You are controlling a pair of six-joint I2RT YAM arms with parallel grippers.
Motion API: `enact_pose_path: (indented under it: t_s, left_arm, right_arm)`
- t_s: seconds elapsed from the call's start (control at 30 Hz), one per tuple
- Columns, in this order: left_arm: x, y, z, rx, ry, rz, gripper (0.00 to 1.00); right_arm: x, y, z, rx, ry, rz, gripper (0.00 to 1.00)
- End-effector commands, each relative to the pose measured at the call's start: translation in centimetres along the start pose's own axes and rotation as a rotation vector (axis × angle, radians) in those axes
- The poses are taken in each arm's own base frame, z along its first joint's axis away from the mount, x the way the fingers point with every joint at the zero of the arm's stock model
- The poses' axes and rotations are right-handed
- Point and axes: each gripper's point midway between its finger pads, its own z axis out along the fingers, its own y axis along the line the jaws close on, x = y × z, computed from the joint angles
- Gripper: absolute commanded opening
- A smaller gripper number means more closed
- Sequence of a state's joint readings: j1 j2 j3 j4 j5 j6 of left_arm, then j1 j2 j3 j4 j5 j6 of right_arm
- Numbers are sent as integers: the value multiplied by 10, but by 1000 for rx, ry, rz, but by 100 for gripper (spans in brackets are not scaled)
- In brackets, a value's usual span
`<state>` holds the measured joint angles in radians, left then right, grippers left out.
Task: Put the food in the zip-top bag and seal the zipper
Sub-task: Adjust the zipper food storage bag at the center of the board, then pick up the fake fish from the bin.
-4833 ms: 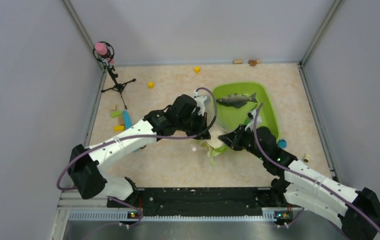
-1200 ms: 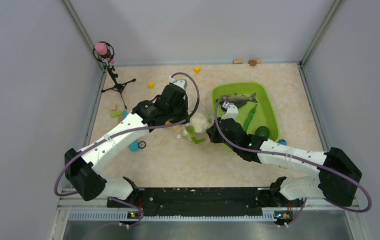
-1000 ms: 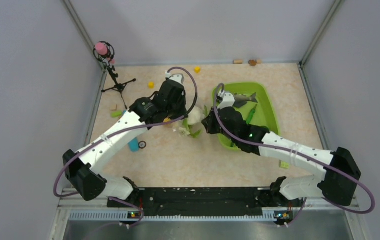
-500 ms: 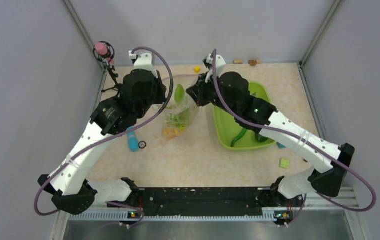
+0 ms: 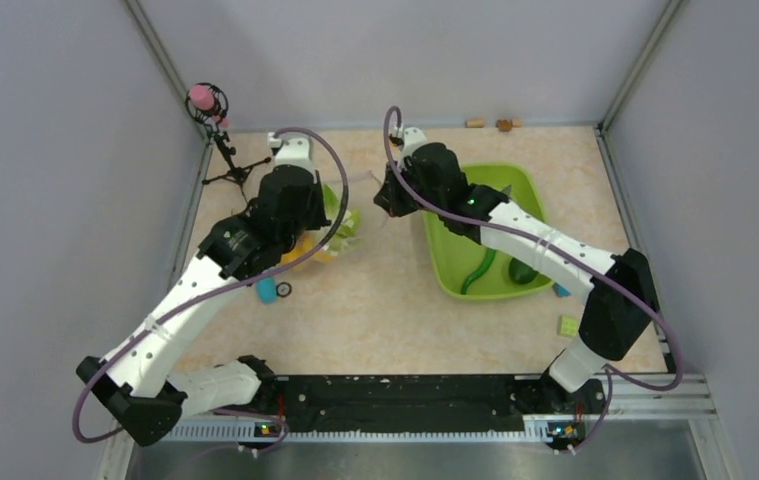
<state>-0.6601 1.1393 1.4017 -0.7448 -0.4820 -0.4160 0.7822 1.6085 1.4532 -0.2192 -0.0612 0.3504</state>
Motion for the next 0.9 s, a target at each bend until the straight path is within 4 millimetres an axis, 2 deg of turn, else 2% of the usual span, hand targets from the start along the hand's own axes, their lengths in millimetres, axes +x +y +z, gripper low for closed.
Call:
enact_pose_path:
  t_s: [0.0,0.07,0.13,0.2,0.27,0.43,0.47,0.57,0.67,0.77,0.87]
  left_arm:
    - [25,-38,19,201,0,-19,0]
    - [38,-44,29,216,24,-21,0]
    - [50,-50,38,237,51,-25,0]
    - [54,-61,42,282,68,-35,0]
    - [54,-70,43,321,70,-45,0]
    - [62,-69,51,304,75,-62,0]
    - [64,-69,52,306,78,-63,0]
    - [69,-72,53,323,86,-59,0]
    - [70,-76,53,347,88,-53,0]
    - [70,-79,52,368,86,-46,0]
    - [73,-78,52,374,86,-40,0]
  right_arm:
    - [42,-44,10,95,69,85,0]
    - [61,-61,8,143,111,108,3]
    - [73,-70,1,168,140,112,12]
    - [73,-72,-9,182,140,100,31]
    - [66,-70,-21,186,121,93,47]
    - [50,-73,-63,224,68,62,94]
    - [49,-76,-71,237,51,52,98]
    - [33,-100,-101,333,-39,51,99]
    - [26,-142,-120,408,-68,150,99]
    - [29,-194,-130,470,-81,410,99]
    - [45,-236,-126,550,-97,641,99]
